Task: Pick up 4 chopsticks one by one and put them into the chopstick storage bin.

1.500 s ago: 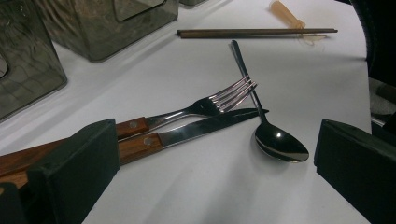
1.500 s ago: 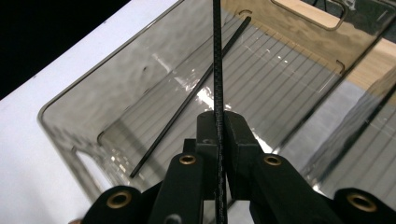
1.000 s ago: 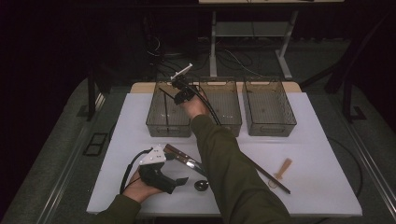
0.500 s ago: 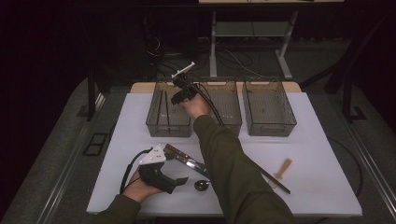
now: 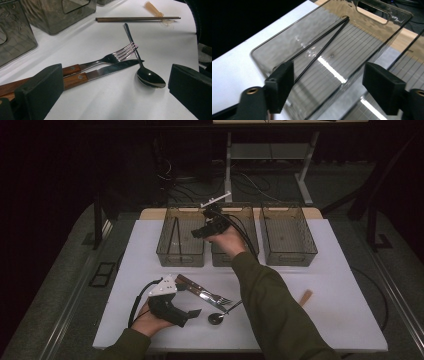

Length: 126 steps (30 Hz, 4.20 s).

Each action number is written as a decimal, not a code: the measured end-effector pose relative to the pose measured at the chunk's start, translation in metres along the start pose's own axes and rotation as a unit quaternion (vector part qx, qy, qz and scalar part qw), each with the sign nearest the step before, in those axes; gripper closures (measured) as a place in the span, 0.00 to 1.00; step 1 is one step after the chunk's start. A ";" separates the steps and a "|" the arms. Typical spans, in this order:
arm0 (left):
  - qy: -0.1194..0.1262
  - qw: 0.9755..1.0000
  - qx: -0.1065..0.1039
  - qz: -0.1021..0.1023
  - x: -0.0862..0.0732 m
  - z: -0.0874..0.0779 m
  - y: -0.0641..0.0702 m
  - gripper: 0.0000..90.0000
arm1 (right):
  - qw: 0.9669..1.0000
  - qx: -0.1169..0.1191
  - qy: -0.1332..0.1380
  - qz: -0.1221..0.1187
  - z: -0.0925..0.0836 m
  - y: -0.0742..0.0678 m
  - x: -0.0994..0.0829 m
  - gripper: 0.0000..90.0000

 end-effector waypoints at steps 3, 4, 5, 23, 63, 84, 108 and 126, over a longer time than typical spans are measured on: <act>0.001 1.000 -0.001 -0.001 0.000 0.000 0.000 0.00 | 1.000 0.005 0.009 -0.006 -0.010 0.002 -0.010 0.21; 0.001 1.000 -0.001 -0.001 0.000 0.000 0.000 0.00 | 1.000 0.007 0.012 -0.009 -0.014 0.002 -0.013 0.18; 0.001 1.000 0.000 -0.003 0.000 0.000 0.001 0.00 | 1.000 0.008 0.016 -0.010 -0.017 0.003 -0.016 0.15; 0.003 1.000 0.001 -0.007 -0.001 -0.001 0.000 0.00 | 0.999 0.011 0.032 -0.017 -0.058 0.018 -0.064 0.13; 0.000 1.000 0.010 -0.013 -0.003 0.000 -0.002 0.00 | 0.999 0.003 0.046 0.009 -0.157 0.045 -0.196 0.13; 0.000 1.000 0.013 -0.009 -0.003 -0.001 -0.002 0.00 | 0.999 -0.005 0.043 0.019 -0.188 0.050 -0.248 0.19; 0.000 1.000 0.014 -0.009 -0.002 -0.001 -0.002 0.00 | 0.999 0.009 -0.028 0.031 -0.188 0.047 -0.281 0.81; 0.000 1.000 0.016 -0.011 -0.002 -0.001 -0.002 0.00 | 0.997 0.010 -0.073 0.016 -0.175 0.043 -0.285 0.90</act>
Point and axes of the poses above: each handheld gripper's, and its own axes: z roughly forward along the jaws, x roughly out of its top, y roughly to its right, the point moved 1 cm from there along z, roughly forward along the jaws, and after that the axes turned 2 degrees about -z, right-handed, at the moved point
